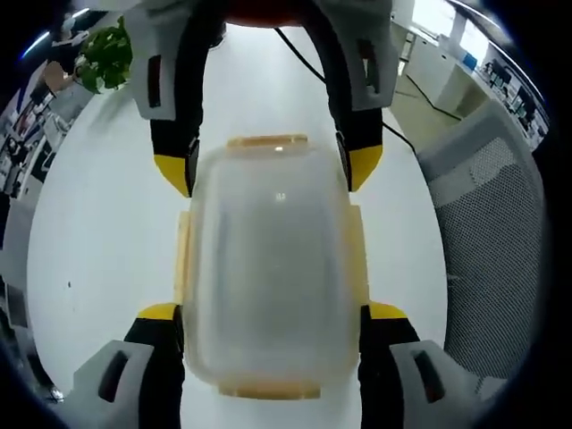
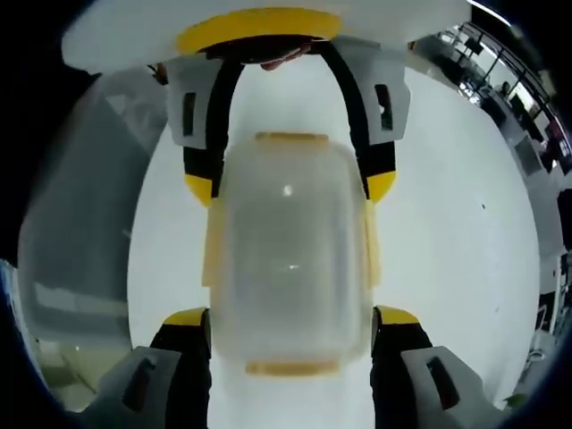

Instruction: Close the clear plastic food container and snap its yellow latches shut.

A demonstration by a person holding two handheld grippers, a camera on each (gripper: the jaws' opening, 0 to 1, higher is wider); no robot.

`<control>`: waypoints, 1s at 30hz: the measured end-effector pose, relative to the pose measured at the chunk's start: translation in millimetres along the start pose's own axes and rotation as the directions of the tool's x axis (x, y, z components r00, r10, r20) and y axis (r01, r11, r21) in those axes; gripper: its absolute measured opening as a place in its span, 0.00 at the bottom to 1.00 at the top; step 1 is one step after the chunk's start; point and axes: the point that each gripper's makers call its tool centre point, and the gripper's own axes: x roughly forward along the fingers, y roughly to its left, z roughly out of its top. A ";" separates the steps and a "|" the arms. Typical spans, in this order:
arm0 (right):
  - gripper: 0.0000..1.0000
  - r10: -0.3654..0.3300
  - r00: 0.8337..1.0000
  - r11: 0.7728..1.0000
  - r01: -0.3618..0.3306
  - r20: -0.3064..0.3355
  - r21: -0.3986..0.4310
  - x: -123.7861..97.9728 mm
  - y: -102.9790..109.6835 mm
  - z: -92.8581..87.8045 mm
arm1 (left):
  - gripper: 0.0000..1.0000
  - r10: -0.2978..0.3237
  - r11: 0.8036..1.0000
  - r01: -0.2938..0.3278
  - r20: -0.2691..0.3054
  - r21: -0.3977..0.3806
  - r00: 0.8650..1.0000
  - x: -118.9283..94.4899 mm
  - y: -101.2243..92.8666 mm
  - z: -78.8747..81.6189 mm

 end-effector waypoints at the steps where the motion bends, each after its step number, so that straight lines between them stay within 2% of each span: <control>1: 0.73 0.000 1.000 1.000 0.000 0.005 0.002 -0.2 -0.3 -0.4 | 0.81 -0.001 1.000 0.001 0.000 0.000 1.000 -0.1 0.2 0.0; 8: 0.72 -0.002 1.000 1.000 0.002 -0.013 0.010 1.5 0.0 -1.1 | 0.80 -0.003 1.000 0.003 0.010 -0.003 1.000 0.3 -0.3 -0.2; 15: 0.72 -0.004 1.000 1.000 0.004 0.004 0.018 1.6 -0.4 -1.2 | 0.80 0.000 1.000 0.000 0.014 -0.004 1.000 0.7 0.1 0.3; 21: 0.72 -0.004 1.000 1.000 0.004 -0.017 0.017 2.2 -0.3 -0.8 | 0.80 0.001 1.000 -0.001 0.041 -0.008 0.999 -0.1 0.2 1.1; 24: 0.72 -0.005 1.000 1.000 0.005 -0.013 0.020 2.3 -0.5 -1.0 | 0.80 0.005 1.000 -0.004 0.031 -0.008 1.000 0.2 0.3 1.4; 26: 0.72 -0.007 1.000 1.000 0.007 0.003 0.024 1.5 -1.1 -1.5 | 0.80 0.002 1.000 -0.002 0.029 -0.008 1.000 0.7 1.3 1.1; 27: 0.72 -0.003 0.999 0.999 0.002 0.044 0.035 1.9 0.6 2.2 | 0.80 -0.003 1.000 0.003 0.018 0.009 1.000 0.1 0.9 -1.2; 30: 0.73 -0.012 0.996 0.999 0.009 0.092 0.036 2.5 1.4 6.5 | 0.80 -0.006 1.000 0.006 0.005 0.017 1.000 -0.7 0.8 -5.1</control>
